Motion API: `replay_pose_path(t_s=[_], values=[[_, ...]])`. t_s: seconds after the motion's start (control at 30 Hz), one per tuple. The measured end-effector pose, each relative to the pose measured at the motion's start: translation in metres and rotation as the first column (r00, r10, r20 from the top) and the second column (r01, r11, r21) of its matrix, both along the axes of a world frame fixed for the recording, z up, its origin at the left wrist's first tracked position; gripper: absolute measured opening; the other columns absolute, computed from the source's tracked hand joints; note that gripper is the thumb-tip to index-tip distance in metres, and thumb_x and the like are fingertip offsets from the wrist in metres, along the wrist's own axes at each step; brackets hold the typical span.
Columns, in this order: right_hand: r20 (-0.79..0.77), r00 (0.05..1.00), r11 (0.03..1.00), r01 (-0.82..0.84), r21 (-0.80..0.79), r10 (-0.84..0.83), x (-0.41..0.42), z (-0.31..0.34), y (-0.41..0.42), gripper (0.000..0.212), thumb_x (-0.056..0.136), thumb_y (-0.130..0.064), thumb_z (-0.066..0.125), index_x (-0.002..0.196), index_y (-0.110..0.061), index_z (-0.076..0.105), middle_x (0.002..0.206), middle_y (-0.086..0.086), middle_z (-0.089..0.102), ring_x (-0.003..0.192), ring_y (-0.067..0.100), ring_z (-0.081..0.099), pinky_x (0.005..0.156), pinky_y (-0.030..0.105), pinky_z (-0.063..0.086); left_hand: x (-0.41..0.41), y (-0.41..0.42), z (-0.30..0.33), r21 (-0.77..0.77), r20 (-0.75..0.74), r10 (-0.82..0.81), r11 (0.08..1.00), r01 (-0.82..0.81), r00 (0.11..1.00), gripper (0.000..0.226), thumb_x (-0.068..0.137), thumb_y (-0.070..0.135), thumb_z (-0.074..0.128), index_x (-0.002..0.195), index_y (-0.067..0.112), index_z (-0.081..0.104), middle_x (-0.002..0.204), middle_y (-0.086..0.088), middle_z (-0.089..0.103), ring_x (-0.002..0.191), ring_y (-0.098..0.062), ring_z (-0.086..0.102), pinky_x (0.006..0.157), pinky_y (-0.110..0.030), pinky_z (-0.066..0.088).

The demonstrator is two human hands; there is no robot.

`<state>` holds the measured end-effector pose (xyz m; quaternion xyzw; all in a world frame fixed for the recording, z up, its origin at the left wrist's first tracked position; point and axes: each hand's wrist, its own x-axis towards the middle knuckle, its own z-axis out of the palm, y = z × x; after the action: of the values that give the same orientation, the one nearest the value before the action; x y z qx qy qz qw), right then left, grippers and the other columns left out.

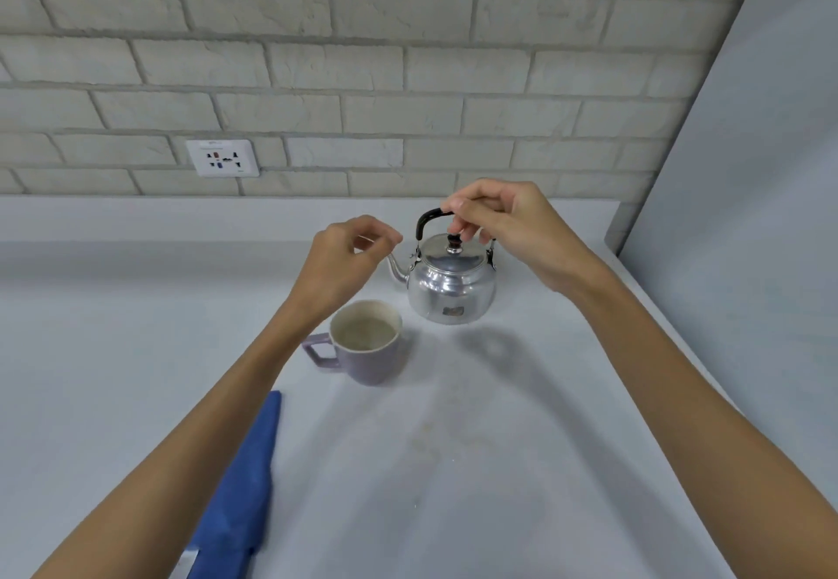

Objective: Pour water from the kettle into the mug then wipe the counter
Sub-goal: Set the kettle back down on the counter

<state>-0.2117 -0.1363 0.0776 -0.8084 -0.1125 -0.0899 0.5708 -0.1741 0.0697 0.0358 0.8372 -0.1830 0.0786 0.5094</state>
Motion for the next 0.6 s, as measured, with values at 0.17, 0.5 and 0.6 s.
replay_pose_path(t_s=[0.17,0.5,0.6], values=[[-0.084,0.997,0.999,0.004,0.038,-0.001,-0.037,-0.027,0.040,0.012,0.089,-0.018,0.061,0.092,-0.009,0.069,0.063,-0.005,0.063,0.061,0.008,0.054,0.059,0.012,0.043,-0.047,0.030,-0.017,0.019,-0.037,0.061,0.998,-0.060,0.997,0.013,0.088,0.016,0.060,0.085,0.016,0.073,0.089,0.009,0.073,0.079,-0.006,0.063,0.071,-0.014,0.047],[-0.281,0.956,0.995,-0.064,0.078,0.083,-0.069,-0.105,0.123,0.004,0.084,-0.012,0.061,0.084,-0.016,0.063,0.068,-0.004,0.063,0.054,0.001,0.056,0.053,0.013,0.042,-0.110,0.094,-0.068,0.084,-0.106,0.238,0.970,-0.229,0.966,0.014,0.090,0.016,0.059,0.084,0.015,0.071,0.084,0.010,0.069,0.070,0.008,0.059,0.061,-0.002,0.040],[-0.335,0.934,0.992,-0.105,0.066,0.121,-0.066,-0.131,0.150,0.005,0.085,-0.012,0.062,0.089,-0.009,0.062,0.078,-0.005,0.062,0.066,0.004,0.059,0.061,0.017,0.049,-0.126,0.118,-0.090,0.159,-0.168,0.322,0.942,-0.296,0.932,0.012,0.091,0.014,0.058,0.086,0.015,0.069,0.091,0.004,0.069,0.081,-0.005,0.062,0.065,-0.006,0.041]])
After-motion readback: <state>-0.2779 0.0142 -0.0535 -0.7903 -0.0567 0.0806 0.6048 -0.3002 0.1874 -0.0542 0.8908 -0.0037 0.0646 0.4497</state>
